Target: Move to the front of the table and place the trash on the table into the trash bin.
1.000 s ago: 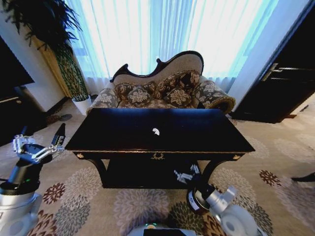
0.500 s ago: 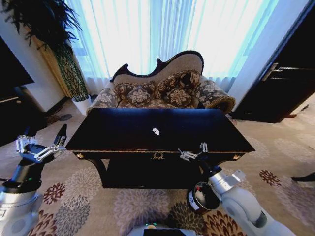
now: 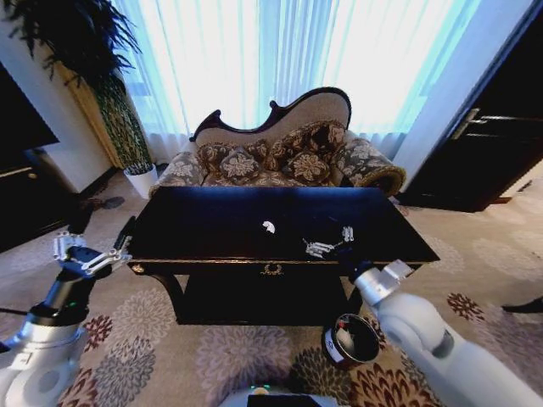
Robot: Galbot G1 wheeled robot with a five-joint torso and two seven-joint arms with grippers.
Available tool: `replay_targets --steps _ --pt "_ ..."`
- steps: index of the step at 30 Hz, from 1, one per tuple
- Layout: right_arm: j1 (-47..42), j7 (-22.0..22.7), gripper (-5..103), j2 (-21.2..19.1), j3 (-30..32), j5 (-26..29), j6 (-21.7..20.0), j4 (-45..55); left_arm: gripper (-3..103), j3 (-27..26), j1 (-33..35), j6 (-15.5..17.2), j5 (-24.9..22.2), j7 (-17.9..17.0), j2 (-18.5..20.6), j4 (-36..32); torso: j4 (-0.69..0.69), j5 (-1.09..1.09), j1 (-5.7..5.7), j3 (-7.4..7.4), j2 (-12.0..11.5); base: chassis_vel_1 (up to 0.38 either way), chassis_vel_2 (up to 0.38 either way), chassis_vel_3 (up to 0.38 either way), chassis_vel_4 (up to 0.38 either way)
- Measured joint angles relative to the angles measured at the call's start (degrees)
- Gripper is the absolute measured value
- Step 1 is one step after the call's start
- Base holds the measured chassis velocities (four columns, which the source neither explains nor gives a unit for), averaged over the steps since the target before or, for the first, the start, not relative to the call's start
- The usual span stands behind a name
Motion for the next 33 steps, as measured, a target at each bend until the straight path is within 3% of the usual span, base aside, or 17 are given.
replay_targets --steps 4,5,9,10,13,15,19,24,33 --pt "13.82 -0.82 100 -3.98 -11.3 4.83 -1.21 -8.82 100 1.0 -0.86 -0.08 1.2 -0.01 -0.12 1.76 -0.01 0.0 0.0 0.0 0.0 0.0 0.0 0.0 0.0" --pt "13.82 -0.82 100 -3.98 -11.3 4.83 -1.21 -8.82 100 1.0 -0.86 -0.08 1.2 -0.01 -0.12 1.76 -0.01 0.0 0.0 0.0 0.0 0.0 0.0 0.0 0.0" --pt "27.94 -2.83 100 -2.89 -23.59 4.47 -0.78 -16.39 100 3.41 -1.75 -0.09 3.52 -0.12 -0.44 3.11 0.0 0.01 0.01 0.01 -0.01 0.0 0.0 0.0 0.0" --pt "27.94 -2.83 100 -2.89 -23.59 4.47 -0.78 -16.39 100 3.41 -1.75 -0.09 3.52 -0.12 -0.44 3.11 0.0 0.01 0.01 0.01 -0.01 0.0 0.0 0.0 0.0" --pt "34.48 -3.18 100 -2.13 -30.66 7.17 -2.53 -17.74 100 4.23 -1.88 -0.09 4.45 -0.26 -0.62 3.6 0.01 -0.01 0.01 0.0 -0.01 0.0 0.0 0.0 0.0" --pt "36.13 -3.41 100 -2.07 -32.54 8.04 -3.44 -18.03 100 4.23 -1.89 -0.09 4.58 -0.27 -0.63 3.74 0.0 0.0 0.01 0.0 -0.01 0.0 0.0 0.0 0.0" --pt "44.59 -5.42 100 -1.63 -38.99 10.91 -10.17 -18.97 100 3.68 -1.97 -0.23 4.58 -0.28 -0.59 4.22 -0.02 0.01 0.01 0.0 -0.01 0.0 0.0 0.0 0.0" --pt "53.23 -6.54 100 0.59 -44.78 11.69 -13.9 -21.49 100 3.64 -2.11 -0.54 4.65 -0.3 -0.83 4.88 0.01 -0.01 0.01 0.0 -0.01 0.0 0.0 0.0 0.0" --pt "56.9 -7.95 100 4.0 -47.38 11.41 -21.36 -24.39 100 3.28 -1.81 -1.22 4.97 -0.28 -1.18 5.35 -0.01 0.0 0.01 0.0 -0.01 0.0 0.0 0.0 0.0"
